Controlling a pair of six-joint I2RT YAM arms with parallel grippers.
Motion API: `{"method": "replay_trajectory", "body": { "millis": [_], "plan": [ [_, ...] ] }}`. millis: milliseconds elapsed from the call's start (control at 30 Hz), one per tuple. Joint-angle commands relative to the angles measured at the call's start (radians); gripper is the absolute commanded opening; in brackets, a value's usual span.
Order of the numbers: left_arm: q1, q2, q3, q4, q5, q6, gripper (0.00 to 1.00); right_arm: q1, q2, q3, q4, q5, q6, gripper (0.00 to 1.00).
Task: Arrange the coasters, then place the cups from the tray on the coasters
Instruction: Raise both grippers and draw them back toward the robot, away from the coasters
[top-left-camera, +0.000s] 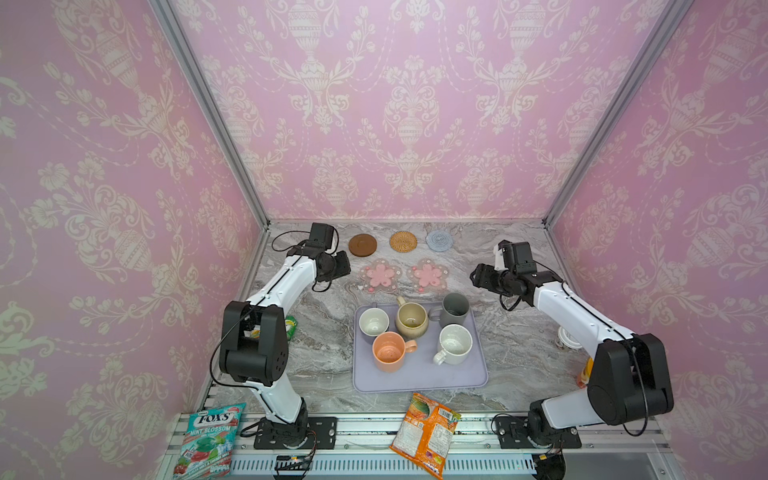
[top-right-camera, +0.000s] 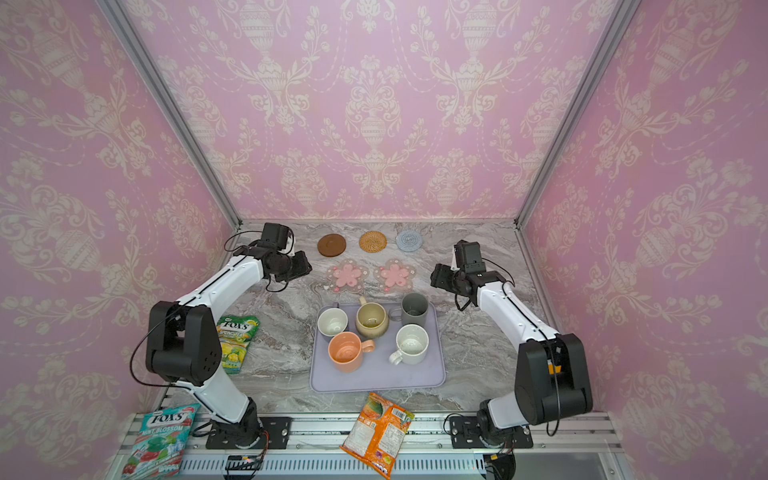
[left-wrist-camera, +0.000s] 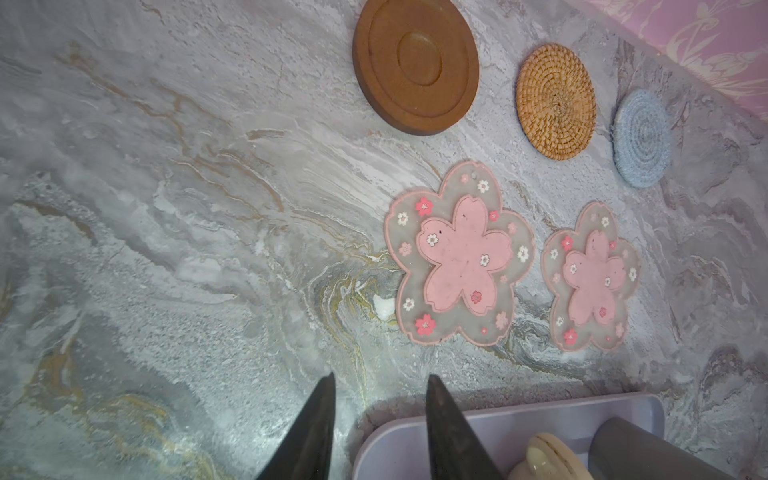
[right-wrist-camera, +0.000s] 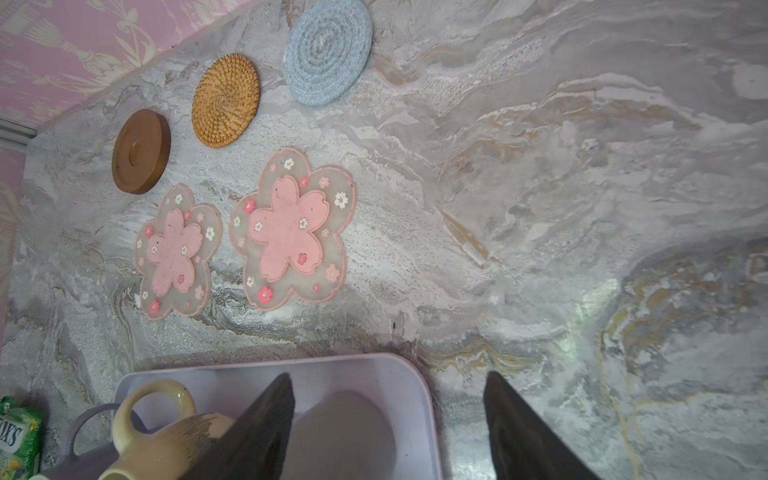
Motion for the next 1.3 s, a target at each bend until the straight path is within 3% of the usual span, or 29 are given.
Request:
{"method": "replay_trajectory", "body": {
  "millis": [0,733,1033,1267],
  "plan": [
    [0.0,-0.062,-0.031,-0.085,-0.063,0.056,0.39,-0.009,-0.066,-0.004,-0.082,0.062,-0.061,0.74],
    [-0.007,-0.465,-0.32,-0.18,-0.115,0.03,0.39,-0.018,-0.415,-0.114,-0.277,0.102,-0.138,0.77],
    [-0.021,-0.484,-0.328,-0.174,-0.105,0.016,0.39,-0.018,-0.507,-0.124,-0.343,0.09,-0.128,0.77],
    [-0.044,-0.466,-0.281,-0.177,-0.09,0.011,0.39,-0.018,-0.497,-0.088,-0.386,0.064,-0.14,0.77]
  ]
}}
